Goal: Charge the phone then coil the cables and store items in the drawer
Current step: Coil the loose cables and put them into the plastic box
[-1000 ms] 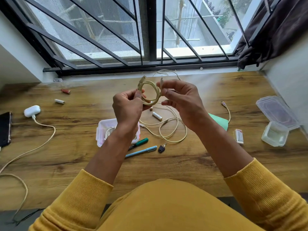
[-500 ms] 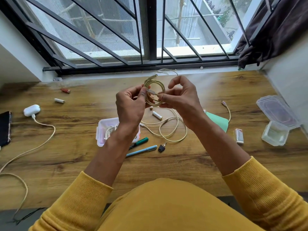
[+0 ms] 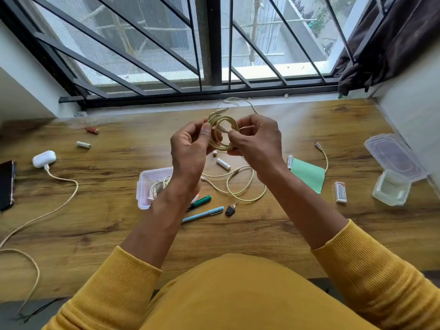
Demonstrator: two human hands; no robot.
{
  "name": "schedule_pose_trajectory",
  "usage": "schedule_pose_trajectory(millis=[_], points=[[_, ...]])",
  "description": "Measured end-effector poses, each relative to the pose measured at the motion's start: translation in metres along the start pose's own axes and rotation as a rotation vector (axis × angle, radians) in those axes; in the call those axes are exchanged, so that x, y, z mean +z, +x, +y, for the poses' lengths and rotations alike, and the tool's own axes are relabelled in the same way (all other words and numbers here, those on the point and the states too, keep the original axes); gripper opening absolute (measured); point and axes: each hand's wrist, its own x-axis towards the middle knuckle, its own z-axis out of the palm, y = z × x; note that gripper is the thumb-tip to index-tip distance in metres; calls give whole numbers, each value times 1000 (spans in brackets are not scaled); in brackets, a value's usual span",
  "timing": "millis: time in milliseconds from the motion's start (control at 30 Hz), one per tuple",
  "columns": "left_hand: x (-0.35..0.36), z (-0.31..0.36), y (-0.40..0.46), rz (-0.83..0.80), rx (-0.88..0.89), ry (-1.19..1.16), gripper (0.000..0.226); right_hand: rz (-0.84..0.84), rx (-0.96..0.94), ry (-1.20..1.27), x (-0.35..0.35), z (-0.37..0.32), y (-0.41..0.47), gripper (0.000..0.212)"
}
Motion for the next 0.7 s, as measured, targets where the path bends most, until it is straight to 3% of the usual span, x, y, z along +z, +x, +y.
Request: schedule_pose_trajectory(millis=[233,367,500,700], points=[[5,4,-3,-26,-79,-74,19,-29,31,-42,2,-6,-1,16],[8,6,-6,-39,33,48,15,-16,12,-112,3,-9,1,17],[9,8,-5,-5,64,95,29,37,-21,-159,4,-9,0,16],[5,12,-1,28,-95,-56,28,138,-163,-226,4,-3,3,13]])
